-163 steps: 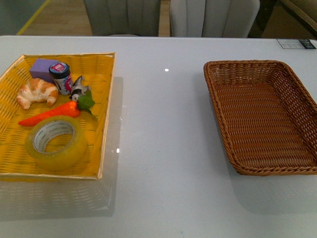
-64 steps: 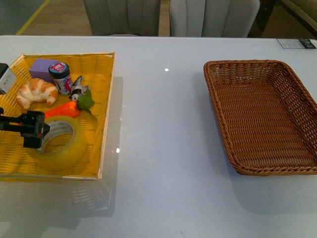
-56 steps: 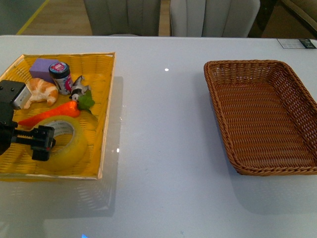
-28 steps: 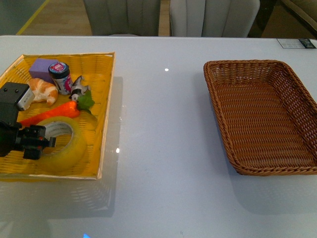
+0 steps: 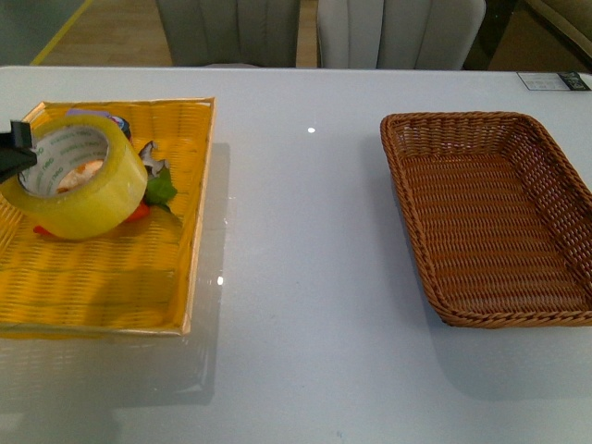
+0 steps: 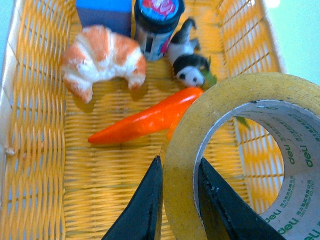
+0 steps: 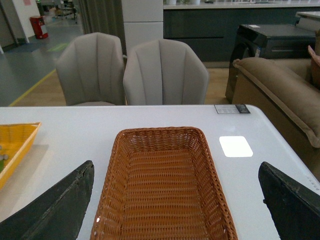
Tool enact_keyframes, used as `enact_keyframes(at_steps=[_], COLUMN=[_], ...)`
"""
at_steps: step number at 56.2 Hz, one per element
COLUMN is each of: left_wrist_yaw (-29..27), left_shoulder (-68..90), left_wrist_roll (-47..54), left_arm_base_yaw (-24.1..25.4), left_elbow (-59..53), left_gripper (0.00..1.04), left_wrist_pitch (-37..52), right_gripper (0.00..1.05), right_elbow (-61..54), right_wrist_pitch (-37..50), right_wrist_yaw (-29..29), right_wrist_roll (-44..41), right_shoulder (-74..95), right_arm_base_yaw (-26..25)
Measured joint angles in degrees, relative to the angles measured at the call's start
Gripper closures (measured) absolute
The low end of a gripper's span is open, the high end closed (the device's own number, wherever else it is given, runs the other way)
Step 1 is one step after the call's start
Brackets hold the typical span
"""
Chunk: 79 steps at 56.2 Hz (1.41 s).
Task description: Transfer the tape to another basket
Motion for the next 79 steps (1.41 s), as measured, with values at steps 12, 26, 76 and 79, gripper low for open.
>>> enact_keyframes(at_steps=[12, 26, 76, 79], left_wrist_yaw=[0.6, 0.5, -1.4, -1.3], left_shoulder=[-8.2, -9.8, -11.2, -11.4], left_wrist_roll=[-6.0, -13.9, -18.0, -17.9], left_arm_base_yaw=[-8.4, -22.6, -38.0, -38.0], left_elbow=[0.9, 5.5, 6.1, 6.1], left_gripper=[0.9, 0.9, 0.9, 0.9], left_wrist_pitch=[-3.8, -5.0, -4.3, -4.4], right_gripper=[0.09, 0.09, 0.09, 0.09], right_elbow=[0.0, 0.0, 20.0, 19.1], right_wrist_pitch=[0.0, 0.0, -5.1, -0.9], right_wrist_yaw=[0.0, 0.0, -13.0, -15.2], right_wrist_roll=[0.0, 0.0, 37.2, 39.7], right_shoulder=[0.0, 0.0, 39.8, 42.4], right_arm_base_yaw=[0.0, 0.0, 13.8, 14.2])
